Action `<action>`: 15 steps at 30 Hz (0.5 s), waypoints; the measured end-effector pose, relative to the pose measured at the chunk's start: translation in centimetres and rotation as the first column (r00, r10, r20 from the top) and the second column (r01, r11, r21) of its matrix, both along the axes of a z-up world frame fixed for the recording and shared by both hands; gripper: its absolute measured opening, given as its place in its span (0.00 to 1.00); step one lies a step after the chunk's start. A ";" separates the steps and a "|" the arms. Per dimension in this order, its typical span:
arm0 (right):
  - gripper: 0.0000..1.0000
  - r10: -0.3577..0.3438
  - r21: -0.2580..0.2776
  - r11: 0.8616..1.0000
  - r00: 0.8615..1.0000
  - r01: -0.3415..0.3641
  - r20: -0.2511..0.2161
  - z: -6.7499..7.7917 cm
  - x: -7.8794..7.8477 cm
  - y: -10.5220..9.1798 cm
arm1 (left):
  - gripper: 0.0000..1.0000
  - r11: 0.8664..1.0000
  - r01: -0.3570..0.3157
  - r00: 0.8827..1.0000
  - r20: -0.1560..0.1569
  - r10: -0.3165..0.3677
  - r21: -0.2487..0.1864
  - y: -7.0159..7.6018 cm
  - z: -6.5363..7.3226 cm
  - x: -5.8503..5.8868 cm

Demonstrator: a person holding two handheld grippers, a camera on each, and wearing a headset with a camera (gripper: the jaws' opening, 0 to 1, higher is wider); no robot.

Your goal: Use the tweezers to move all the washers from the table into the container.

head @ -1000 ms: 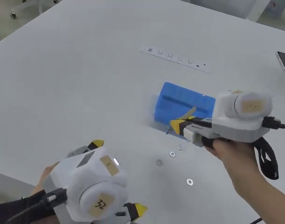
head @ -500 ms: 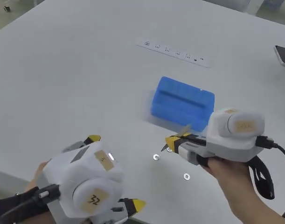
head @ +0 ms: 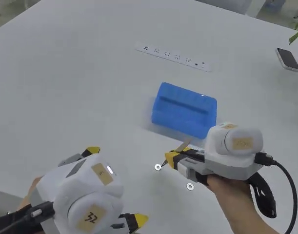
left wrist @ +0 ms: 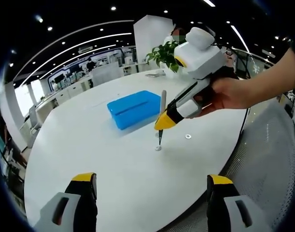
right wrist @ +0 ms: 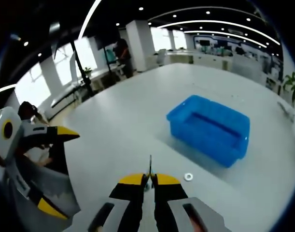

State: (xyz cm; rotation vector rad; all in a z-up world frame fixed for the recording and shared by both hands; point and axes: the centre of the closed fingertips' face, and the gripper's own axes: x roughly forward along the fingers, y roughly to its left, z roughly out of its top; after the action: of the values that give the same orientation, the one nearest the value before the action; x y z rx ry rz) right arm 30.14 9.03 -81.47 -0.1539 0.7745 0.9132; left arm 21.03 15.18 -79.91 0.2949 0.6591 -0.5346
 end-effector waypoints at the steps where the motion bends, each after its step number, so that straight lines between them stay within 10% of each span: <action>1: 0.04 0.000 -0.002 1.000 1.000 0.000 0.004 0.0 0.0 0.0 | 0.97 1.000 0.003 1.000 0.000 -0.003 -0.005 -0.1 0.0 0.0; 15: 0.04 -0.030 -0.027 0.999 0.999 0.030 0.020 -0.6 -0.1 -0.2 | 0.96 1.000 -0.019 1.000 0.022 0.019 0.010 0.4 0.1 0.3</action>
State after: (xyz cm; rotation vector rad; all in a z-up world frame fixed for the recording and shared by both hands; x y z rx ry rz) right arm 30.03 8.88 -82.09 -0.1744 0.7689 0.8720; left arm 21.33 15.58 -79.80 0.3036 0.6427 -0.5092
